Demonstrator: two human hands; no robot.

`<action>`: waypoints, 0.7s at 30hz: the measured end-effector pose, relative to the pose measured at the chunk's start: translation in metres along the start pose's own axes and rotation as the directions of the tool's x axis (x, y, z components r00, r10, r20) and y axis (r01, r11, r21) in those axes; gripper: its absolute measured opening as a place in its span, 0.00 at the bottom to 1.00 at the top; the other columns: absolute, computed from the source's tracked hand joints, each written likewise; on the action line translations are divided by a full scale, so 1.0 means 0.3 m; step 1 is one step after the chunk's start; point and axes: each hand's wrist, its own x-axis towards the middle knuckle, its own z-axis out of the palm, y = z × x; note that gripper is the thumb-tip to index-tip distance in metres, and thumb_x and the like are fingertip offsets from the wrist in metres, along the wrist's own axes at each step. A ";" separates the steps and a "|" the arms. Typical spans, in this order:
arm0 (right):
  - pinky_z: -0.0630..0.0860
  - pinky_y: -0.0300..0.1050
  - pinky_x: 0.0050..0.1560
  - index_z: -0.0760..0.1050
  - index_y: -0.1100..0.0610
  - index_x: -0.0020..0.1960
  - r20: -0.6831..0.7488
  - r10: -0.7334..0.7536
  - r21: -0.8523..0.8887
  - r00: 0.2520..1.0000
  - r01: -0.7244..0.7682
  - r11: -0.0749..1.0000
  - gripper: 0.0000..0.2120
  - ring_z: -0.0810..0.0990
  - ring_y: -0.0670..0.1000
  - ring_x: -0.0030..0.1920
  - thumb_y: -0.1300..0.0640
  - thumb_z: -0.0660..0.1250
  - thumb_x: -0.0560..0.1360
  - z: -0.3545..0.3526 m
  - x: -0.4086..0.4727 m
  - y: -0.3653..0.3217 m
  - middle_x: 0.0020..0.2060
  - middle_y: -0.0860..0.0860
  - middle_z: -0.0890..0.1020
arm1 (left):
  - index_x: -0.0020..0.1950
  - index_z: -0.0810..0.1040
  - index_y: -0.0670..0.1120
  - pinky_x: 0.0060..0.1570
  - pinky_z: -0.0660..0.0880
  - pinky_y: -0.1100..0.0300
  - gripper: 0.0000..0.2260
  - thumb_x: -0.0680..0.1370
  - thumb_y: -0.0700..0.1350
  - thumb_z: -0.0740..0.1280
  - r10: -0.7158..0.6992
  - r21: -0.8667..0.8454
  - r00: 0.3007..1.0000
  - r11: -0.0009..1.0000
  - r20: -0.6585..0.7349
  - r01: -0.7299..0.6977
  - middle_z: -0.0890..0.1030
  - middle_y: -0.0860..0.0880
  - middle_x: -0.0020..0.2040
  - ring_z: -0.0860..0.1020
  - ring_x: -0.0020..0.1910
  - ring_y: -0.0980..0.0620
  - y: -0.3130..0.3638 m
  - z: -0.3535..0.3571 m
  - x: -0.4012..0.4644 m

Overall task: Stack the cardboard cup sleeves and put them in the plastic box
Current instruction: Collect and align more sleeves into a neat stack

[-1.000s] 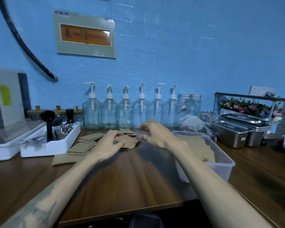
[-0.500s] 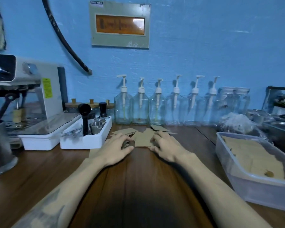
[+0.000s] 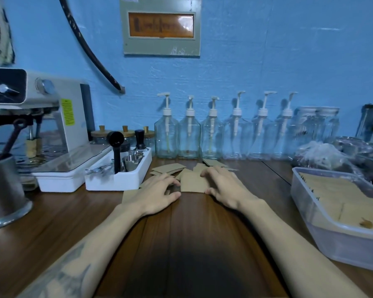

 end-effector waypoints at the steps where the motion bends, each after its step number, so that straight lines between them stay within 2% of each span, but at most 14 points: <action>1: 0.66 0.51 0.66 0.66 0.50 0.68 -0.025 -0.007 0.011 1.000 0.007 1.000 0.25 0.68 0.53 0.65 0.56 0.70 0.75 -0.004 -0.002 -0.005 0.63 0.50 0.71 | 0.65 0.75 0.55 0.66 0.67 0.52 0.15 0.80 0.56 0.63 0.000 -0.008 1.000 1.000 -0.002 0.000 0.73 0.55 0.64 0.70 0.66 0.54 0.001 -0.001 -0.003; 3: 0.66 0.52 0.65 0.65 0.50 0.71 -0.062 -0.007 0.032 0.998 0.009 0.999 0.28 0.67 0.54 0.64 0.57 0.71 0.74 -0.008 -0.004 -0.014 0.62 0.51 0.69 | 0.65 0.75 0.55 0.66 0.67 0.52 0.15 0.80 0.56 0.63 0.002 -0.019 1.000 1.000 -0.008 -0.002 0.74 0.55 0.64 0.70 0.66 0.54 0.001 -0.002 -0.004; 7: 0.69 0.56 0.62 0.71 0.50 0.68 -0.108 0.010 0.090 0.994 -0.001 0.996 0.20 0.72 0.55 0.60 0.55 0.67 0.77 -0.009 0.002 -0.035 0.57 0.50 0.74 | 0.63 0.76 0.54 0.65 0.68 0.53 0.14 0.80 0.55 0.64 0.013 -0.035 1.000 0.999 -0.019 -0.014 0.75 0.55 0.61 0.71 0.64 0.54 0.003 -0.002 -0.008; 10: 0.71 0.55 0.61 0.76 0.49 0.61 -0.138 0.058 0.176 0.989 -0.033 0.984 0.13 0.77 0.53 0.57 0.55 0.68 0.77 -0.015 0.007 -0.048 0.51 0.47 0.82 | 0.62 0.77 0.54 0.65 0.68 0.54 0.12 0.80 0.54 0.64 0.016 -0.053 0.999 0.998 -0.032 -0.018 0.75 0.56 0.60 0.71 0.63 0.54 0.004 -0.006 -0.010; 13: 0.71 0.52 0.63 0.78 0.42 0.50 -0.141 0.145 0.328 0.979 -0.092 0.940 0.07 0.79 0.48 0.51 0.55 0.70 0.76 -0.021 0.009 -0.052 0.38 0.38 0.81 | 0.60 0.77 0.56 0.66 0.68 0.50 0.11 0.79 0.54 0.65 0.008 -0.123 0.999 0.992 -0.041 -0.013 0.75 0.57 0.57 0.71 0.62 0.54 -0.004 -0.012 -0.011; 16: 0.75 0.46 0.59 0.77 0.40 0.40 -0.127 0.235 0.477 0.964 -0.149 0.866 0.12 0.80 0.45 0.50 0.57 0.73 0.74 -0.030 0.005 -0.056 0.39 0.38 0.82 | 0.60 0.78 0.55 0.67 0.67 0.50 0.10 0.80 0.53 0.65 -0.004 -0.153 0.998 0.988 -0.061 -0.005 0.74 0.57 0.57 0.70 0.63 0.54 -0.007 -0.022 -0.012; 19: 0.76 0.43 0.52 0.78 0.47 0.44 -0.107 0.304 0.659 0.947 -0.162 0.734 0.11 0.81 0.46 0.45 0.63 0.72 0.74 -0.043 0.004 -0.053 0.38 0.47 0.83 | 0.61 0.78 0.52 0.68 0.66 0.52 0.11 0.81 0.52 0.64 -0.006 -0.154 0.994 0.988 -0.110 -0.011 0.74 0.56 0.58 0.69 0.65 0.56 -0.008 -0.035 -0.015; 21: 0.74 0.43 0.48 0.76 0.51 0.53 -0.109 0.311 0.739 0.944 -0.133 0.661 0.14 0.78 0.46 0.39 0.66 0.71 0.74 -0.050 0.009 -0.047 0.37 0.52 0.80 | 0.61 0.79 0.51 0.68 0.66 0.54 0.11 0.81 0.52 0.64 -0.014 -0.187 0.990 0.982 -0.138 -0.012 0.75 0.57 0.57 0.69 0.65 0.57 -0.009 -0.040 -0.016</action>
